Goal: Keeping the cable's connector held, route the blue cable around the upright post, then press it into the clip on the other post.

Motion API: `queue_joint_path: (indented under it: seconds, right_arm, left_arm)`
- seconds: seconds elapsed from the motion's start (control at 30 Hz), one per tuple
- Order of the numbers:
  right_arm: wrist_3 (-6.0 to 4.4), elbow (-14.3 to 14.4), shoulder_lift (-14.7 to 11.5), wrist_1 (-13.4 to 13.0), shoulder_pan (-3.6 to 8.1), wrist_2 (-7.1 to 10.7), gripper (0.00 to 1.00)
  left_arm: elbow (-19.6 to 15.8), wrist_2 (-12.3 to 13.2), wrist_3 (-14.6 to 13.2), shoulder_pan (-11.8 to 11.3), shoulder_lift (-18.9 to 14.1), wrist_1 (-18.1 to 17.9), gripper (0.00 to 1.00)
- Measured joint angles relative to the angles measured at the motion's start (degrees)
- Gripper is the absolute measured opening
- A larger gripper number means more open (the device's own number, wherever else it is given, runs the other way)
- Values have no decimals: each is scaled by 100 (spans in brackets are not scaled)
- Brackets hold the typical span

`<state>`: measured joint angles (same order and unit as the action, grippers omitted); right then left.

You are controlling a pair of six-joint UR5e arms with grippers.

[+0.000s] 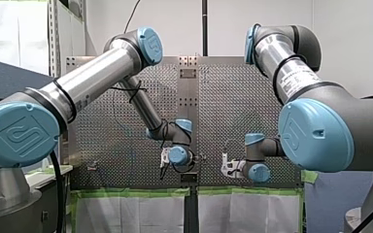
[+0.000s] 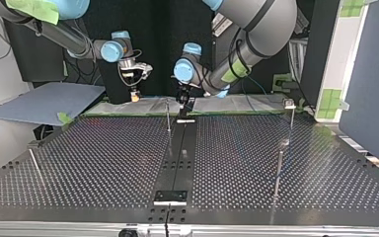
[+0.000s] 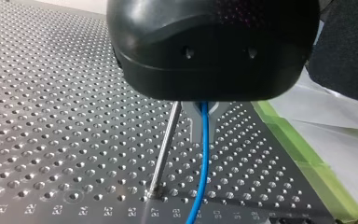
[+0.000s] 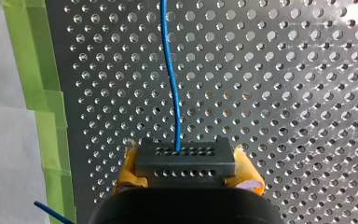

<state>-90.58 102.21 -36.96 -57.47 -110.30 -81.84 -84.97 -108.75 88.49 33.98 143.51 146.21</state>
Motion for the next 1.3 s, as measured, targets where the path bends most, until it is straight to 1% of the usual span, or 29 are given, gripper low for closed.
queue_joint_path:
  seconds: [0.07, 0.27, 0.4, 0.43, 0.57, 0.67, 0.87, 1.13, 1.3]
  right_arm:
    - [-27, -24, 0, 25, 10, -1, 0]
    - [-148, -129, 0, 67, 60, -2, 0]
    - [-194, -182, 0, 93, 104, -10, 0]
    - [-214, -187, 0, 91, 119, -14, 0]
    - [-350, -205, -1, 43, 191, -10, 0]
    - [-396, -218, 0, 38, 234, -2, 0]
    - [-415, -227, 0, 28, 276, 1, 0]
    - [-385, -245, 1, 28, 284, 1, 0]
    - [-367, -295, 0, 51, 278, 31, 0]
  left_arm:
    - [0, 20, 1, 9, 6, 14, 0]
    - [0, 251, 16, 43, 5, 26, 0]
    - [0, 330, 13, 54, 5, 72, 0]
    - [0, 347, 9, 59, 5, 97, 0]
    - [0, 475, 13, 87, 6, 158, 0]
    - [0, 548, 22, 116, 5, 186, 0]
    - [0, 591, 73, 157, 5, 216, 0]
    - [0, 587, 322, 48, 5, 137, 0]
    - [0, 615, 346, -2, 5, 113, 0]
